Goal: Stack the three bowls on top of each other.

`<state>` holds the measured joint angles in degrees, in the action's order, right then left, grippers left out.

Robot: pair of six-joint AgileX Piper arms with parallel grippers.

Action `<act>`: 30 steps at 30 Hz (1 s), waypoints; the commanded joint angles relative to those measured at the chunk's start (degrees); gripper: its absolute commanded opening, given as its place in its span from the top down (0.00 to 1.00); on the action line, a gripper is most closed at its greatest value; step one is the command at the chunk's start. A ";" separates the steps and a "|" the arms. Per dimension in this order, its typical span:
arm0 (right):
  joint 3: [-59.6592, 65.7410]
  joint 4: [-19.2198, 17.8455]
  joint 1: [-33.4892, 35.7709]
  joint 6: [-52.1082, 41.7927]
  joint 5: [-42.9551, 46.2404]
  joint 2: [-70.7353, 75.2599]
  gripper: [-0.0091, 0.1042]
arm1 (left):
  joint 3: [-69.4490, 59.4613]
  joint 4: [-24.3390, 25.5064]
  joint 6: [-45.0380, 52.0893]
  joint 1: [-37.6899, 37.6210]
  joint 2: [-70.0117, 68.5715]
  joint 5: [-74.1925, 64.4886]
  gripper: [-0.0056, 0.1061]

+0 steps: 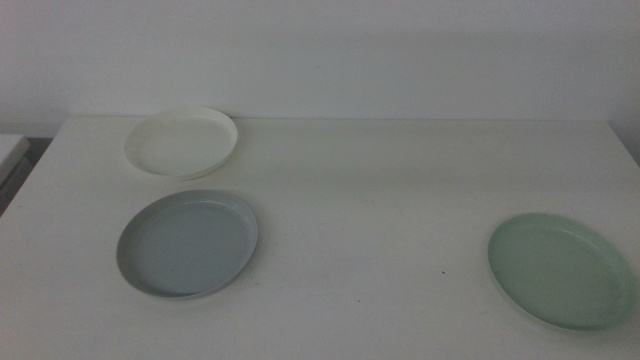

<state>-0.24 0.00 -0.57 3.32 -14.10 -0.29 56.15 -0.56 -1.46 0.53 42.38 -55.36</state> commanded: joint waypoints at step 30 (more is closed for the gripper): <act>0.24 -0.49 -0.32 -0.13 0.50 0.29 0.10 | 17.52 -0.25 6.19 0.79 49.79 -7.38 0.11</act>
<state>-0.24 0.00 -0.57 3.32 -14.10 -0.29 72.80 -0.41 3.33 0.95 90.47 -64.84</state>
